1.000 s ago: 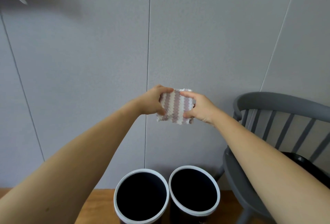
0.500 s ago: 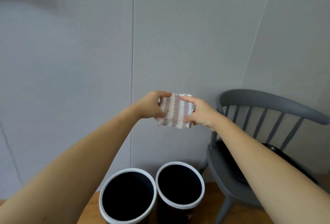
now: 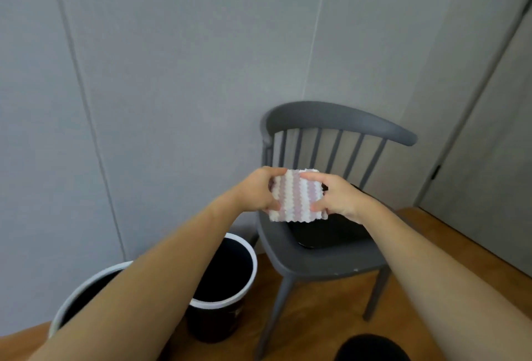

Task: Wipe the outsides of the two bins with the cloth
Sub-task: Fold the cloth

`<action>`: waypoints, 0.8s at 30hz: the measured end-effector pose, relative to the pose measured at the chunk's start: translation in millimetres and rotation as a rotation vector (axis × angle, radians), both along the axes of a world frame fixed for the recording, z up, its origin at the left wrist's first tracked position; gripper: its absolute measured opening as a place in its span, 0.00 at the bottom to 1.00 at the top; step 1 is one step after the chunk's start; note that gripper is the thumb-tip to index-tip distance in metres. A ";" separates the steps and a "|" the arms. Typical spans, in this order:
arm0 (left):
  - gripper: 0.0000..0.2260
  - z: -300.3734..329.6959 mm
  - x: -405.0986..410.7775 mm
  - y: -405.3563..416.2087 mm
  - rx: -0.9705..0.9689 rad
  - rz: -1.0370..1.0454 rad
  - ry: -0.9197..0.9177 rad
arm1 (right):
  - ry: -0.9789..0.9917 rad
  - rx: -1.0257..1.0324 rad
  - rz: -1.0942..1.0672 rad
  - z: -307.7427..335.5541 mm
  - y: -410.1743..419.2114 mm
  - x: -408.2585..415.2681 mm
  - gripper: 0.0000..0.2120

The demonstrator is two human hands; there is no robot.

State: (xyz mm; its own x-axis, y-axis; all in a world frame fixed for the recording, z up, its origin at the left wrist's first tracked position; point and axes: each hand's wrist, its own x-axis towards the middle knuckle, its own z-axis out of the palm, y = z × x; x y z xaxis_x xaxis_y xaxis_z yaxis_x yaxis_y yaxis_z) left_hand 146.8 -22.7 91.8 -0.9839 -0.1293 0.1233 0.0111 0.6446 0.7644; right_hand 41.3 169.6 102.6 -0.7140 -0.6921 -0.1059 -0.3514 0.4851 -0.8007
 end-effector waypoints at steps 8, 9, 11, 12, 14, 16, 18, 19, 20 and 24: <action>0.38 -56.4 -98.2 42.6 0.030 -0.022 -0.050 | 0.010 0.100 -0.069 -40.0 38.3 -81.6 0.36; 0.39 -62.8 -107.9 42.0 0.022 -0.005 -0.065 | 0.010 0.116 -0.063 -45.5 35.2 -91.7 0.37; 0.38 -74.3 -126.8 38.8 0.008 0.023 -0.086 | 0.012 0.137 -0.060 -58.9 27.8 -111.5 0.36; 0.38 -79.1 -135.6 36.1 0.002 0.035 -0.095 | 0.014 0.140 -0.061 -66.1 23.1 -121.3 0.36; 0.38 -88.2 -150.5 28.9 -0.010 0.065 -0.118 | 0.016 0.154 -0.053 -79.5 11.5 -140.3 0.35; 0.38 -97.7 -163.7 19.9 -0.016 0.093 -0.143 | 0.019 0.169 -0.051 -90.9 -1.5 -157.3 0.33; 0.37 -105.5 -174.3 11.9 -0.025 0.109 -0.168 | 0.019 0.196 -0.038 -101.4 -15.7 -171.6 0.32; 0.37 -109.0 -179.1 8.2 -0.037 0.117 -0.180 | 0.021 0.214 -0.031 -105.8 -22.3 -177.4 0.31; 0.36 -112.4 -182.7 4.6 -0.050 0.124 -0.194 | 0.020 0.227 -0.024 -110.2 -28.6 -182.0 0.31; 0.32 -119.7 -192.6 -6.0 -0.150 0.149 -0.250 | 0.057 0.283 0.024 -125.2 -52.4 -190.4 0.27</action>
State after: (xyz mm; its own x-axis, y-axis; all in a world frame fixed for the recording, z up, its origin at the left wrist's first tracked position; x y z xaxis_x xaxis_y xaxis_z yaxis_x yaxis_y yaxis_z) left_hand -45.9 -28.6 -27.9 -0.9576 -0.2733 -0.0911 -0.2682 0.7305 0.6280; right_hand -149.1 117.2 -22.6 -0.7080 -0.6575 -0.2577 -0.4059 0.6775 -0.6133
